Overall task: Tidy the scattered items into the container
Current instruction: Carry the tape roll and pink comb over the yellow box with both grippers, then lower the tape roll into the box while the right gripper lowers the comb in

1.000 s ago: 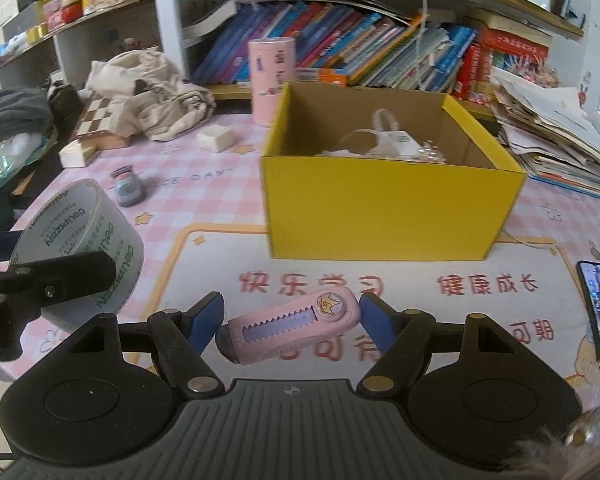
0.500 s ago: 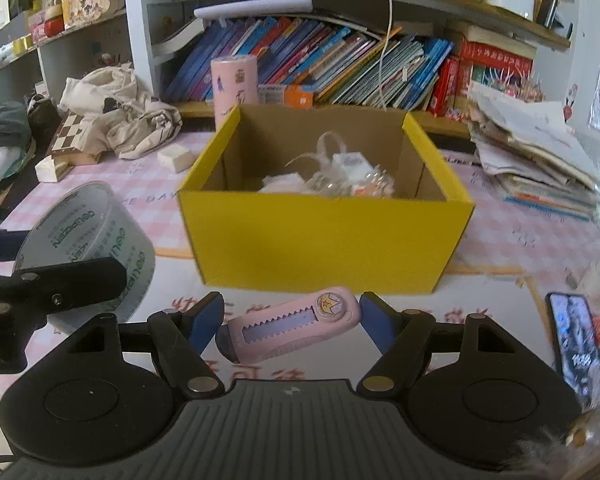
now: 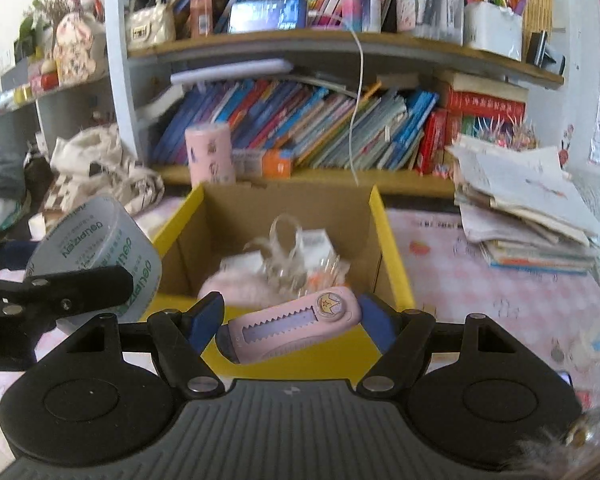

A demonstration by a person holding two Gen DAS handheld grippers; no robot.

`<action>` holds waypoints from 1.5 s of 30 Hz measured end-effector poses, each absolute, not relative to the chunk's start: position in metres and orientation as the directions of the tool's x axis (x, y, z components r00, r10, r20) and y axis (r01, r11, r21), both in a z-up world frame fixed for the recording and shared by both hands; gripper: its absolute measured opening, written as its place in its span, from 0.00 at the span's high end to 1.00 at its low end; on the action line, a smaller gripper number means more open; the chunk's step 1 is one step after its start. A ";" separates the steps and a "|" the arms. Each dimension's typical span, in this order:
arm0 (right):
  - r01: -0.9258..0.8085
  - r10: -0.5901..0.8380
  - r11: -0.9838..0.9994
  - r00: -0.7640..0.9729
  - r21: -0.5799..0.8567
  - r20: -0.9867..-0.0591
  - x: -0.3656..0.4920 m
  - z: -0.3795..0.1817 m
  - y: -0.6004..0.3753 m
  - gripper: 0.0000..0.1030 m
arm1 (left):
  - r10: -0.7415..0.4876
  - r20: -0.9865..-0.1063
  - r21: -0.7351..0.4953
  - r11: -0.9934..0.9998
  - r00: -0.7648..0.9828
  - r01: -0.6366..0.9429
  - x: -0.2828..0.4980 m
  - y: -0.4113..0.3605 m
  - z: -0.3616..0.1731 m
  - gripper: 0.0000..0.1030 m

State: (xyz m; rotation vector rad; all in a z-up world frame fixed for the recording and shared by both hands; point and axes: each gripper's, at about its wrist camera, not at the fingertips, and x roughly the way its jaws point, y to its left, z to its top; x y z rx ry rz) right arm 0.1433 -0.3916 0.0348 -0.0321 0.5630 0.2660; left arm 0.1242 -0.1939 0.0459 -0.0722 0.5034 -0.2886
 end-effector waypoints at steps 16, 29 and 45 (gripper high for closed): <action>-0.342 0.310 0.939 0.794 0.037 -0.523 0.232 0.031 -0.397 0.29 | -0.186 -0.509 -0.059 0.981 0.840 0.182 0.202 -0.216 0.044 0.17; -0.412 0.323 0.911 0.691 0.015 -0.647 0.271 -0.011 -0.389 0.29 | -0.164 -0.631 -0.047 0.984 0.758 0.174 0.236 -0.221 0.010 0.17; -0.463 0.298 0.883 0.681 -0.079 -0.669 0.270 -0.022 -0.379 0.29 | -0.183 -0.667 -0.073 0.981 0.723 0.180 0.240 -0.221 -0.002 0.16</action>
